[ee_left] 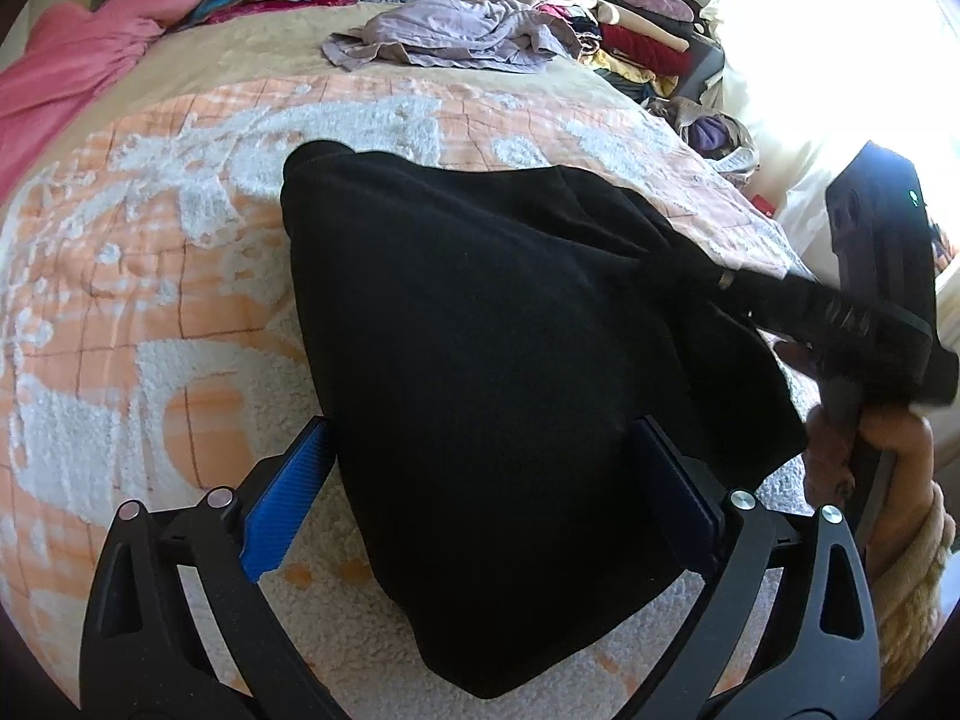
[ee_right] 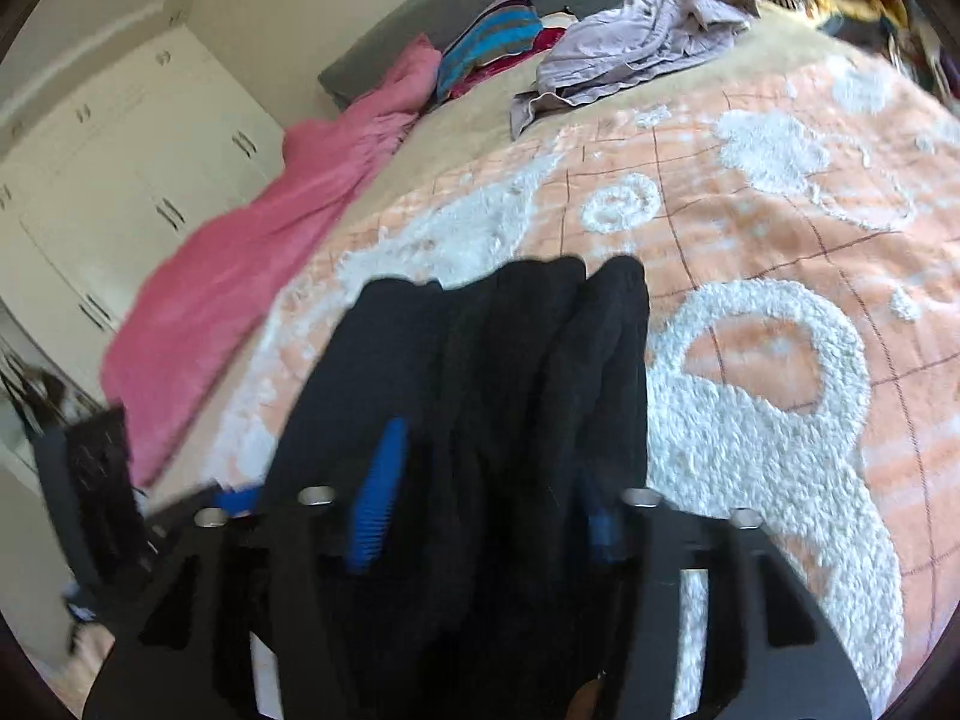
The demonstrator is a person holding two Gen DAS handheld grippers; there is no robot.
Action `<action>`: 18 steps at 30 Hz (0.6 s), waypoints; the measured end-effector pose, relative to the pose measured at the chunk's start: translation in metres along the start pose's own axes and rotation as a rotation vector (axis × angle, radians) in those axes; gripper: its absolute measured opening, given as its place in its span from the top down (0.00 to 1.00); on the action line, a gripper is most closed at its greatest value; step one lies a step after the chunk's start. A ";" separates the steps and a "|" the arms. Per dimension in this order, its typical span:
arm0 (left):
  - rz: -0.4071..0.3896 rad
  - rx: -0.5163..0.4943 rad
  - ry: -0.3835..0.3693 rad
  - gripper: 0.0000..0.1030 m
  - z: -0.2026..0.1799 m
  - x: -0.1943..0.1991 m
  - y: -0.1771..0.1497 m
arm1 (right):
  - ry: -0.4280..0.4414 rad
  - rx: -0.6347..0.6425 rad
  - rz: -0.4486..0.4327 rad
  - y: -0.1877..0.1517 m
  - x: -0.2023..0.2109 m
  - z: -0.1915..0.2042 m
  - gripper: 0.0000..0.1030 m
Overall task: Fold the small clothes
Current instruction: 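Open the left tool while the right tool holds the fold down on the sweatshirt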
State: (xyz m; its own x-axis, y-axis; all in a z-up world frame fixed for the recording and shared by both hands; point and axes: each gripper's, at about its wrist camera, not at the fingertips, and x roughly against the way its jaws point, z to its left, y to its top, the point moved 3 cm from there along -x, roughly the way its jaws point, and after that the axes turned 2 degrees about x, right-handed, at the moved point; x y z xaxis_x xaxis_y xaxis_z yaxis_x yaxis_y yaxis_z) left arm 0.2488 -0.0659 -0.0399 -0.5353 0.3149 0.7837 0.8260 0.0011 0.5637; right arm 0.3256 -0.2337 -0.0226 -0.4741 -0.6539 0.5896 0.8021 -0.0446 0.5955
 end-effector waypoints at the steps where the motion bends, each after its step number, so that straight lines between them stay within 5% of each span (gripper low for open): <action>1: 0.002 0.006 -0.005 0.11 0.001 0.000 0.000 | 0.002 -0.026 0.002 0.005 -0.002 -0.004 0.47; 7: 0.001 0.006 -0.009 0.11 0.000 0.001 -0.003 | 0.003 -0.076 0.044 0.027 -0.020 -0.012 0.49; 9: 0.002 0.006 -0.010 0.11 0.000 0.002 -0.004 | -0.019 -0.046 0.071 0.031 -0.027 -0.009 0.56; 12: 0.003 0.004 -0.009 0.11 -0.001 0.004 -0.004 | -0.079 0.009 0.085 0.034 -0.033 -0.003 0.84; 18: -0.002 -0.019 0.005 0.11 -0.005 0.008 -0.008 | -0.125 0.122 0.002 0.037 -0.018 0.024 0.88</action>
State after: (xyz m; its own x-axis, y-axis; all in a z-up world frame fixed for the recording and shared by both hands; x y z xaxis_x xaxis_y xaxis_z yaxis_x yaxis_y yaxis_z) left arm 0.2375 -0.0682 -0.0369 -0.5375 0.3103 0.7841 0.8217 -0.0164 0.5697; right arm 0.3555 -0.2057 0.0022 -0.5198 -0.5545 0.6499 0.7571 0.0535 0.6511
